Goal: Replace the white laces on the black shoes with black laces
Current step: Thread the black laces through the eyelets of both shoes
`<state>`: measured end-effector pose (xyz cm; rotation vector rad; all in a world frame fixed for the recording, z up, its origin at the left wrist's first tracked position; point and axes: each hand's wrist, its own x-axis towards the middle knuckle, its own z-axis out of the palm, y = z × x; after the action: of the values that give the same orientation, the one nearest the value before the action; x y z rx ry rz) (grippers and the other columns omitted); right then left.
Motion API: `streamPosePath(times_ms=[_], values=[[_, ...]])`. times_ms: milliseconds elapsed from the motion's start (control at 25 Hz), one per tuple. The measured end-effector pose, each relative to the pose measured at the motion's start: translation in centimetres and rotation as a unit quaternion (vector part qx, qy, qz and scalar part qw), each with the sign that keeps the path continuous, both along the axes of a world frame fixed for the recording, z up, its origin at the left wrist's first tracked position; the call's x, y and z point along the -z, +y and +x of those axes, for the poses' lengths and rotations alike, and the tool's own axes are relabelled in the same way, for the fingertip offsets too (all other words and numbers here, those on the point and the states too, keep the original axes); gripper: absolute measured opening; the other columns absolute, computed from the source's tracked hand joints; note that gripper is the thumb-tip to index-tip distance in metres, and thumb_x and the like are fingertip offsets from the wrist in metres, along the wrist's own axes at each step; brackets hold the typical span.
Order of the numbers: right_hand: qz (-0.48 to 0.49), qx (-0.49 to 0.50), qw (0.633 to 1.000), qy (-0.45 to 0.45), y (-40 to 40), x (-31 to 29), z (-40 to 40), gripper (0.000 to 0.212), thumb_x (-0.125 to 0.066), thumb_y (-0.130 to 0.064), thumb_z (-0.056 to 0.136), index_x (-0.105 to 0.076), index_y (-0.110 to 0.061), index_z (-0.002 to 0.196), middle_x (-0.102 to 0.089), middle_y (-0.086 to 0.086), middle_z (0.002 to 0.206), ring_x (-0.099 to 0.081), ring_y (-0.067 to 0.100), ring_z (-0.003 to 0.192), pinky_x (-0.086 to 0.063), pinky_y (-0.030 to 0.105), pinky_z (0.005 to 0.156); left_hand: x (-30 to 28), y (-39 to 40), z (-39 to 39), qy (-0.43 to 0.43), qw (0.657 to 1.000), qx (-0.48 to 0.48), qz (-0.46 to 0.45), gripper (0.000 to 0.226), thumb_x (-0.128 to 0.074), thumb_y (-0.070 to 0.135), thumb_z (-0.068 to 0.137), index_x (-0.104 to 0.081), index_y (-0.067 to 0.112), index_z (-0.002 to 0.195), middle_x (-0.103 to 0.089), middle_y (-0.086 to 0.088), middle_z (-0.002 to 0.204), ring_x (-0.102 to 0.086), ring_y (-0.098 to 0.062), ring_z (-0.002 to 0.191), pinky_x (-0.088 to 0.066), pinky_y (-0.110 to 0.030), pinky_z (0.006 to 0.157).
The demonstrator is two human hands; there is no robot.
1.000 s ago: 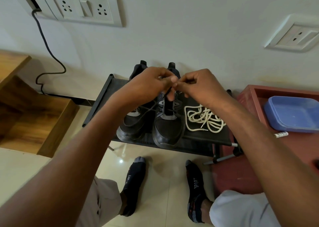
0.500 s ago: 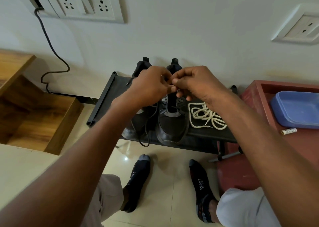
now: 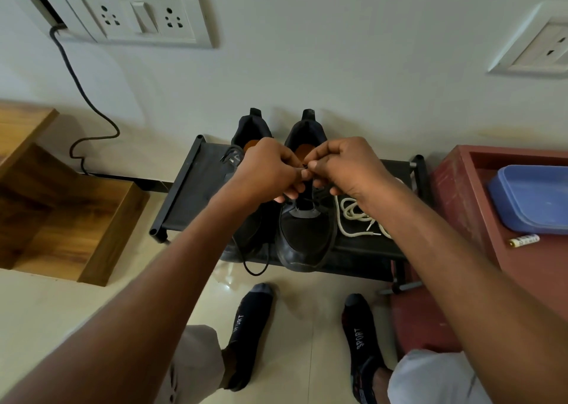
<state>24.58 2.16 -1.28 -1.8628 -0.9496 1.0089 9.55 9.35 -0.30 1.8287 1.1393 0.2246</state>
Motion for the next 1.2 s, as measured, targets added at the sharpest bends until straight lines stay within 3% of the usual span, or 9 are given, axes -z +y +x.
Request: streamPosePath(times_ms=[80,160,280,440,560,720,960,1080,1200], values=[[0.008,0.006,1.000,-0.011,0.0,0.2,0.1,0.013,-0.067,-0.009,0.097,-0.075,-0.019,0.095,-0.080,0.005,0.087,-0.072,0.015,0.071,-0.050,0.027,0.055,0.5,0.0,0.2,-0.002,1.000,-0.017,0.023,0.011,-0.073,0.013,0.097,-0.076,0.005,0.089,-0.077,-0.010,0.075,-0.078,-0.024,0.070,-0.064,-0.032,0.060],[0.016,-0.029,0.990,-0.135,-0.1,0.6,0.8,0.024,-0.066,-0.005,0.094,-0.075,-0.028,0.097,-0.077,-0.003,0.091,-0.071,0.013,0.077,-0.056,0.030,0.064,1.1,-0.2,0.3,0.008,0.998,-0.014,0.062,0.012,-0.071,0.007,0.097,-0.077,0.008,0.086,-0.076,-0.006,0.070,-0.076,-0.021,0.065,-0.065,-0.034,0.062],[-0.058,-0.184,0.931,-0.311,-0.8,0.9,0.8,0.051,-0.059,-0.004,0.095,-0.069,-0.046,0.124,-0.066,-0.012,0.111,-0.064,0.014,0.091,-0.053,0.032,0.074,1.8,-1.1,0.4,0.076,0.984,0.047,0.156,0.019,-0.068,0.006,0.094,-0.083,0.017,0.098,-0.072,0.003,0.075,-0.072,-0.022,0.074,-0.060,-0.033,0.068],[-0.104,-0.257,0.905,-0.321,-1.1,0.9,1.2,0.057,-0.056,-0.003,0.094,-0.062,-0.046,0.131,-0.067,-0.002,0.120,-0.064,0.023,0.100,-0.048,0.033,0.073,2.4,-1.9,0.7,0.134,0.964,0.065,0.221,0.024,-0.066,0.013,0.094,-0.081,0.025,0.109,-0.073,-0.004,0.094,-0.067,-0.027,0.081,-0.058,-0.039,0.070],[-0.116,-0.258,0.916,-0.285,-0.9,0.5,2.2,0.058,-0.056,0.002,0.092,-0.064,-0.046,0.124,-0.065,-0.004,0.119,-0.064,0.019,0.101,-0.050,0.031,0.075,2.3,-2.0,1.1,0.183,0.949,0.070,0.247,0.021,-0.067,0.018,0.093,-0.080,0.026,0.108,-0.070,-0.004,0.090,-0.062,-0.025,0.071,-0.054,-0.037,0.062],[-0.119,-0.258,0.919,-0.274,-0.8,0.7,2.7,0.063,-0.055,0.002,0.091,-0.064,-0.054,0.120,-0.066,-0.006,0.123,-0.066,0.018,0.104,-0.058,0.038,0.088,2.0,-2.3,1.7,0.221,0.940,0.075,0.247,0.020,-0.067,0.021,0.090,-0.077,0.024,0.106,-0.064,-0.002,0.083,-0.053,-0.018,0.061,-0.044,-0.033,0.056],[-0.120,-0.263,0.924,-0.249,-0.5,1.2,3.1,0.062,-0.057,-0.004,0.094,-0.062,-0.060,0.121,-0.066,-0.007,0.128,-0.067,0.018,0.103,-0.060,0.043,0.090,1.0,-3.1,2.5,0.262,0.931,0.066,0.247,0.006,-0.069,0.021,0.092,-0.064,0.017,0.095,-0.050,-0.001,0.075,-0.046,-0.017,0.058,-0.041,-0.035,0.059],[-0.117,-0.260,0.927,-0.244,-0.4,1.3,3.1,0.062,-0.058,-0.006,0.094,-0.062,-0.063,0.120,-0.066,-0.009,0.128,-0.069,0.018,0.101,-0.062,0.043,0.088,0.9,-3.5,2.7,0.280,0.926,0.062,0.246,0.015,-0.069,0.022,0.093,-0.054,0.020,0.094,-0.046,0.000,0.075,-0.046,-0.019,0.062,-0.043,-0.037,0.063],[-0.111,-0.259,0.929,-0.242,-0.3,1.6,3.2,0.060,-0.060,-0.007,0.094,-0.063,-0.062,0.119,-0.066,-0.009,0.128,-0.067,0.017,0.103,-0.060,0.042,0.090,1.1,-3.2,2.9,0.283,0.925,0.060,0.246,0.013,-0.069,0.022,0.094,-0.058,0.018,0.098,-0.045,0.000,0.076,-0.045,-0.018,0.061,-0.043,-0.038,0.064]])
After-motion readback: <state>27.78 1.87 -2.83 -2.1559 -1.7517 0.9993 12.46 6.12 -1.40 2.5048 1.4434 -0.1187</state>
